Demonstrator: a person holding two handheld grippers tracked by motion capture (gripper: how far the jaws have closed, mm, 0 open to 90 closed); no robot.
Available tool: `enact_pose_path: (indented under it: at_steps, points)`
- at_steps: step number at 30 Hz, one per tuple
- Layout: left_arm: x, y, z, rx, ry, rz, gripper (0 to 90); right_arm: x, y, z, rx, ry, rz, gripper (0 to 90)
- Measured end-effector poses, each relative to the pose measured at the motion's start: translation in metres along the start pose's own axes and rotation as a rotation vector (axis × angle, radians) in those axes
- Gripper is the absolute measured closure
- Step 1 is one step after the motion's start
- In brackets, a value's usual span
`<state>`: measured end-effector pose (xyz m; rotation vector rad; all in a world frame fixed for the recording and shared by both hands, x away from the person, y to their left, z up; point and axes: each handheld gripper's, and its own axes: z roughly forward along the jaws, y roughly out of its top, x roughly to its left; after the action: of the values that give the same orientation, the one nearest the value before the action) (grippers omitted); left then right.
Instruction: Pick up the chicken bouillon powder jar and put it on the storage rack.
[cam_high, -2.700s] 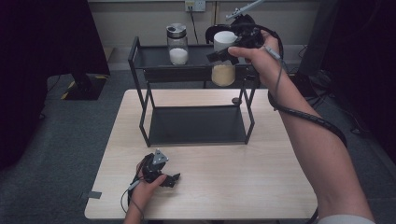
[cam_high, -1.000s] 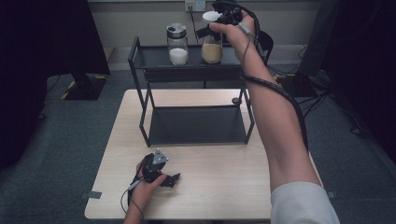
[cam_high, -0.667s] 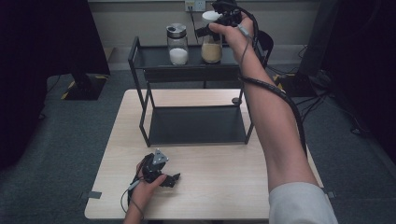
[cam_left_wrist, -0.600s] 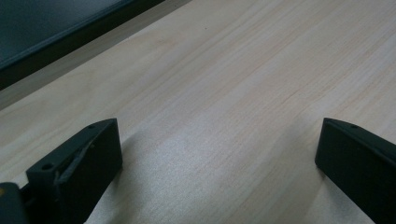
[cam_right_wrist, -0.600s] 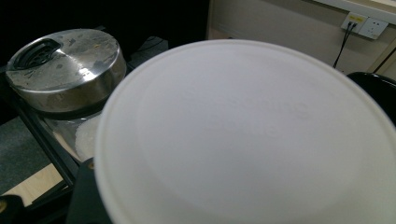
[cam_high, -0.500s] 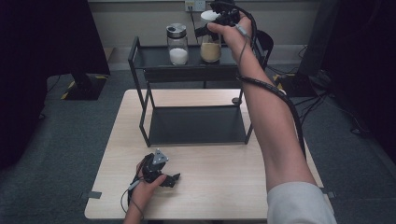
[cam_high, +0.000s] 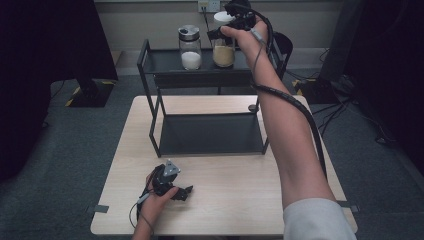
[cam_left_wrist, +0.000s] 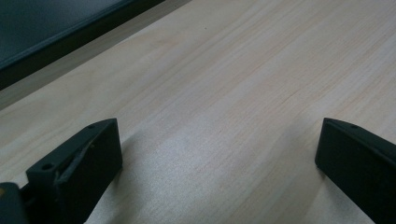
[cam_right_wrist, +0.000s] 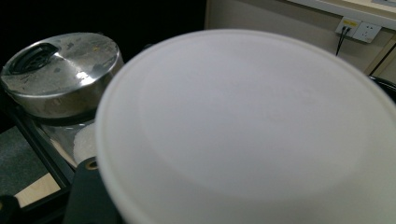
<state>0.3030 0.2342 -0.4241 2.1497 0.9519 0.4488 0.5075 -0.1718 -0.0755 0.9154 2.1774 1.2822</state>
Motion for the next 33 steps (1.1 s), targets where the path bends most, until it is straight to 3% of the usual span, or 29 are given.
enact_pose_path:
  at_steps: [7, 10, 18, 28, 33]
  points:
    - [0.0, 0.0, 0.0, 0.0, 0.0, 0.0, 0.0, 0.0, -0.002, -0.001, 0.02, -0.004, 0.033, 10.8]
    - [0.0, 0.0, 0.0, 0.0, 0.0, 0.0, 0.0, 0.002, 0.0, -0.005, 0.033, -0.015, 0.032, 7.0]
    - [0.0, 0.0, 0.0, -0.001, 0.0, 0.0, 0.0, 0.003, -0.005, -0.021, 0.013, -0.032, 0.033, 0.7]
    - [0.0, 0.0, 0.0, -0.001, 0.0, 0.0, 0.0, 0.002, -0.02, -0.036, 0.001, -0.007, 0.052, 0.4]
    - [0.0, 0.0, 0.0, -0.001, 0.001, 0.0, 0.0, 0.009, -0.027, -0.043, -0.003, -0.018, 0.054, 0.4]
